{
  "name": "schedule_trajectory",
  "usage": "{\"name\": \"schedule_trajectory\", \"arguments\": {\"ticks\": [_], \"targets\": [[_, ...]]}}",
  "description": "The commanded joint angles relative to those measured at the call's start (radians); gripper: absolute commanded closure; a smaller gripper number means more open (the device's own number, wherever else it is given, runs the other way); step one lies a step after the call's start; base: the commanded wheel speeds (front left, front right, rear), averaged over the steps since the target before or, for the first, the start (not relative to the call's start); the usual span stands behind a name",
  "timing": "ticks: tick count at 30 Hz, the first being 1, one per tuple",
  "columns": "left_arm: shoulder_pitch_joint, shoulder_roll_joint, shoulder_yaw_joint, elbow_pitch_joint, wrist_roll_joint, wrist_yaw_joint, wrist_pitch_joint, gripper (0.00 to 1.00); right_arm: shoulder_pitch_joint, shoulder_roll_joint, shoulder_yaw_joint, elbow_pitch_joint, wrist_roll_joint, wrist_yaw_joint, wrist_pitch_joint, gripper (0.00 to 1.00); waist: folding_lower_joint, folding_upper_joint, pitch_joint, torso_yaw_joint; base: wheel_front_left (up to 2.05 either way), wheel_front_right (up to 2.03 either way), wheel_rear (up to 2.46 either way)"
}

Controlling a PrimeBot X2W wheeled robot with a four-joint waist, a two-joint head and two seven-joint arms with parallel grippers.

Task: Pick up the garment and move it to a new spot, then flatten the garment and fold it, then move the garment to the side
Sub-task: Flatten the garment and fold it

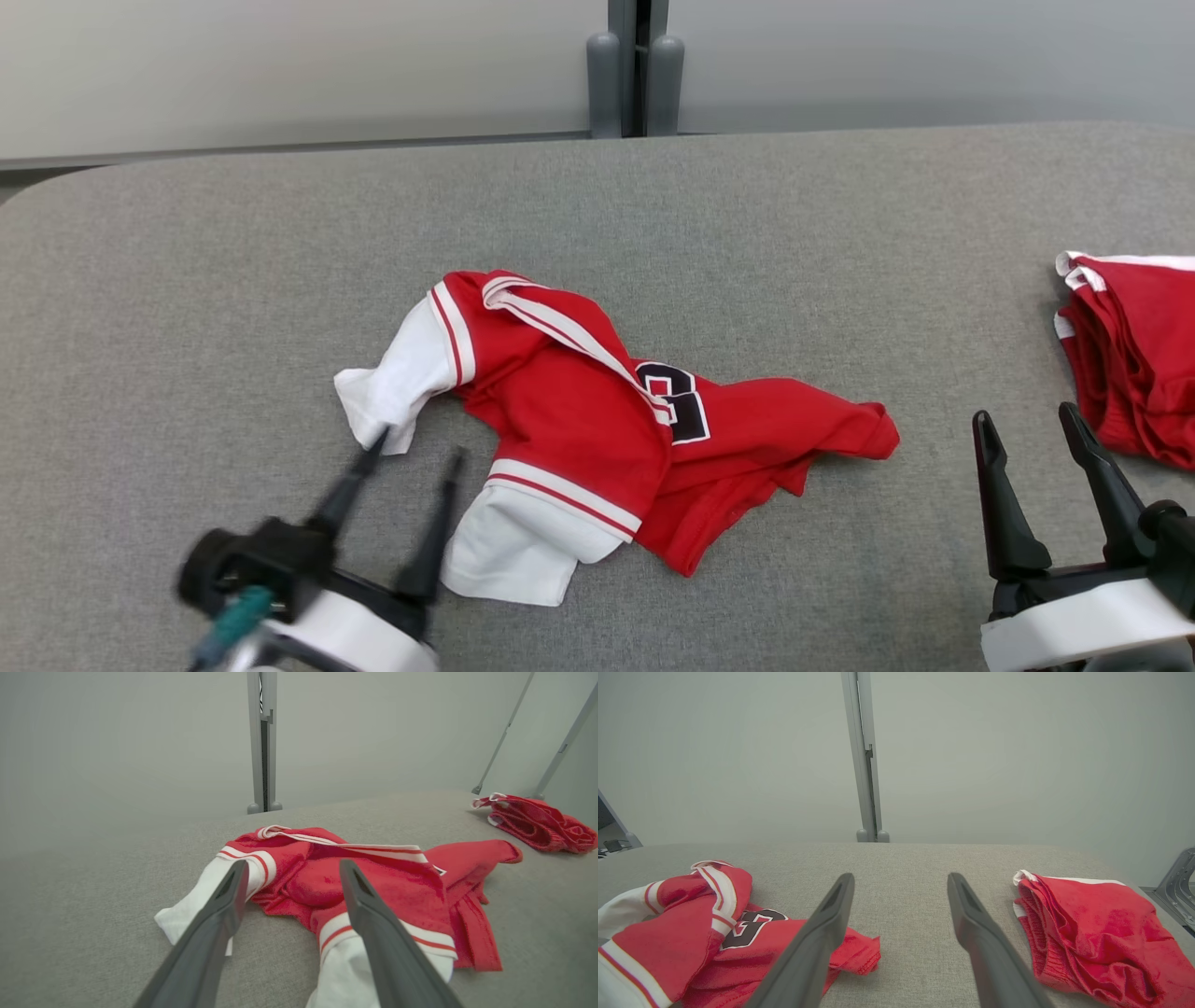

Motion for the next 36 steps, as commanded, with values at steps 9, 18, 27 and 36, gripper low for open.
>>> {"name": "schedule_trajectory", "arguments": {"ticks": [9,18,27,36], "targets": [[-0.085,-0.023,-0.237,0.049,0.064,-0.081,0.093,0.00,-0.037,-0.002,0.016,-0.010,-0.008,0.000,-0.005,0.00,0.0000,0.0000,0.076,-0.022,0.00,0.00,0.00],[-0.175,-0.024,-0.300,0.240,0.033,-0.092,0.192,0.00,-0.051,-0.002,0.010,0.000,0.004,0.000,-0.026,0.00,0.0000,0.0000,0.111,-0.059,0.00,0.00,0.00],[-0.231,-0.018,-0.302,0.229,0.019,-0.095,0.086,1.00,-0.052,-0.002,-0.002,0.012,0.015,0.000,-0.045,0.00,0.0000,0.0000,0.115,-0.058,0.00,0.00,0.00],[-0.184,0.046,-0.168,-0.054,-0.091,-0.050,0.017,1.00,-0.060,-0.002,-0.016,0.012,0.016,0.000,-0.037,0.00,0.0000,0.0000,0.113,-0.004,0.00,0.00,0.00]]}}
